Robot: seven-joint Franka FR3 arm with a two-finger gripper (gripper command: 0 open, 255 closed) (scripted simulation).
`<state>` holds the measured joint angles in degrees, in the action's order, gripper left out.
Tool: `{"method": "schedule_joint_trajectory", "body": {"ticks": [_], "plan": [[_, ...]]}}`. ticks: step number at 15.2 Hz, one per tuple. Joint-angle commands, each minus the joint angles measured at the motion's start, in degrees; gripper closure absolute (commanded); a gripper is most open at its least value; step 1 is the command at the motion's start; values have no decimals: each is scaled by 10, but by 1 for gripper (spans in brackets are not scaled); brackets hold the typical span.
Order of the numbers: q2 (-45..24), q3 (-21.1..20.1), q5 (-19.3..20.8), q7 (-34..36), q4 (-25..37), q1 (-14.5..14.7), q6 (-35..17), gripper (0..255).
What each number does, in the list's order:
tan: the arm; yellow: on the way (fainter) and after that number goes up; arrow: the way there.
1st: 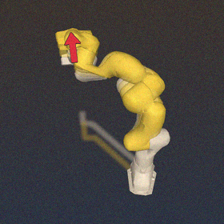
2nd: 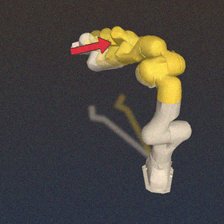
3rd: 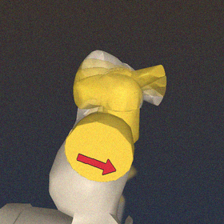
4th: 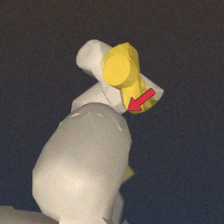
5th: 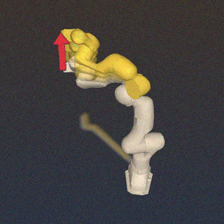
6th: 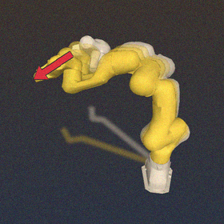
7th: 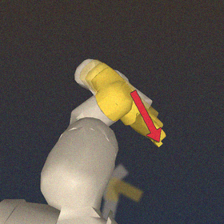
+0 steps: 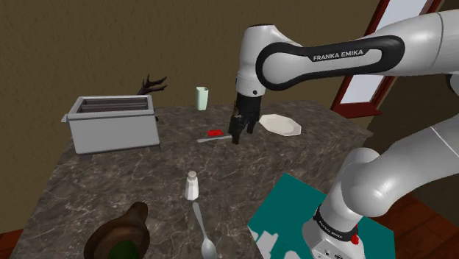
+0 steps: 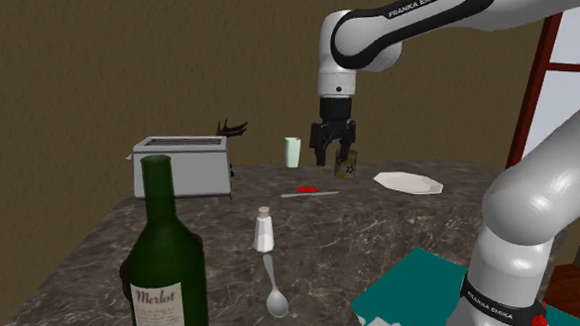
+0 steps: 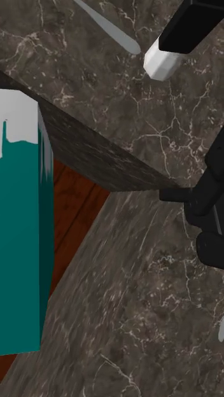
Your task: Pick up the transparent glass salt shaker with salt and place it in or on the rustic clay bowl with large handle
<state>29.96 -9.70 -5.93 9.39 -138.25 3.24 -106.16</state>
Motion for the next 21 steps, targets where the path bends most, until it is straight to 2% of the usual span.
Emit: {"method": "schedule_joint_trajectory", "body": {"ticks": [1, 7, 14, 21], "plan": [[-33, -16, -12, 23, 7, 6, -22, 0], [-146, -61, -33, 87, 57, 21, -77, 0], [-283, -99, -31, 161, 141, 39, -123, 0], [-306, -103, -28, 165, 109, 44, -177, 0]]}}
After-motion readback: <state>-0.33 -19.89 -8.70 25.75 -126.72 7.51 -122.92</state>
